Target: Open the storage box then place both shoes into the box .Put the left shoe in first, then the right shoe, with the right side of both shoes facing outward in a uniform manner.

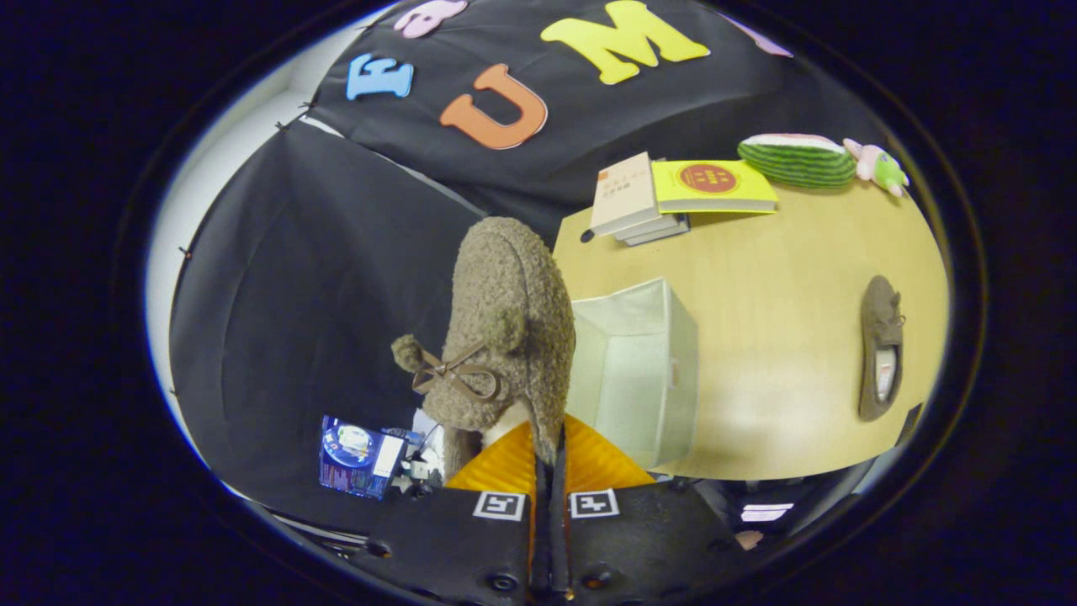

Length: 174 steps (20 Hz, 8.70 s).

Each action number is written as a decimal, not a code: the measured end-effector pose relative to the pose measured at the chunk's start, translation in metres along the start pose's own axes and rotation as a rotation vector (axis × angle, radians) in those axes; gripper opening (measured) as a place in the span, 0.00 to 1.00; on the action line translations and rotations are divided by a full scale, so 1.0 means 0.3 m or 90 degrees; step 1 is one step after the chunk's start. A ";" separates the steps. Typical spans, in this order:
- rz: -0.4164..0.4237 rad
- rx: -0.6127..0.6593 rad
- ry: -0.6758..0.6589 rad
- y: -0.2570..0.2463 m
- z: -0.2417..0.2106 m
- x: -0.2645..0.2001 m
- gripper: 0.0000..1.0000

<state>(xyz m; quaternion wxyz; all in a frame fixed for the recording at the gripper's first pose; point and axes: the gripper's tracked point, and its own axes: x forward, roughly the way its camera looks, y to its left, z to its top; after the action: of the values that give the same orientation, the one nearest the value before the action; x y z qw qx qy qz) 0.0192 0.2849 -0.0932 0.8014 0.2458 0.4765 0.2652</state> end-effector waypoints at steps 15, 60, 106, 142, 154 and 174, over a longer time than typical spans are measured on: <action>-0.152 0.135 0.108 -0.245 -0.142 0.584 0.06; -0.453 -0.125 -0.002 -1.107 0.099 -0.387 0.97; -0.152 0.111 -0.024 -0.614 -0.046 -0.165 0.06; -0.200 0.036 -0.035 -0.303 -0.031 0.269 0.84; -0.214 -0.184 -0.430 -0.255 0.209 -0.161 0.97; -0.321 -0.356 -0.684 -0.352 0.147 -0.522 0.98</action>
<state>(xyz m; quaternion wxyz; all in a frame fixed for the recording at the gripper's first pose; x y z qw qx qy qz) 0.0153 0.0974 -0.0438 0.9991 0.0075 -0.0343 0.0231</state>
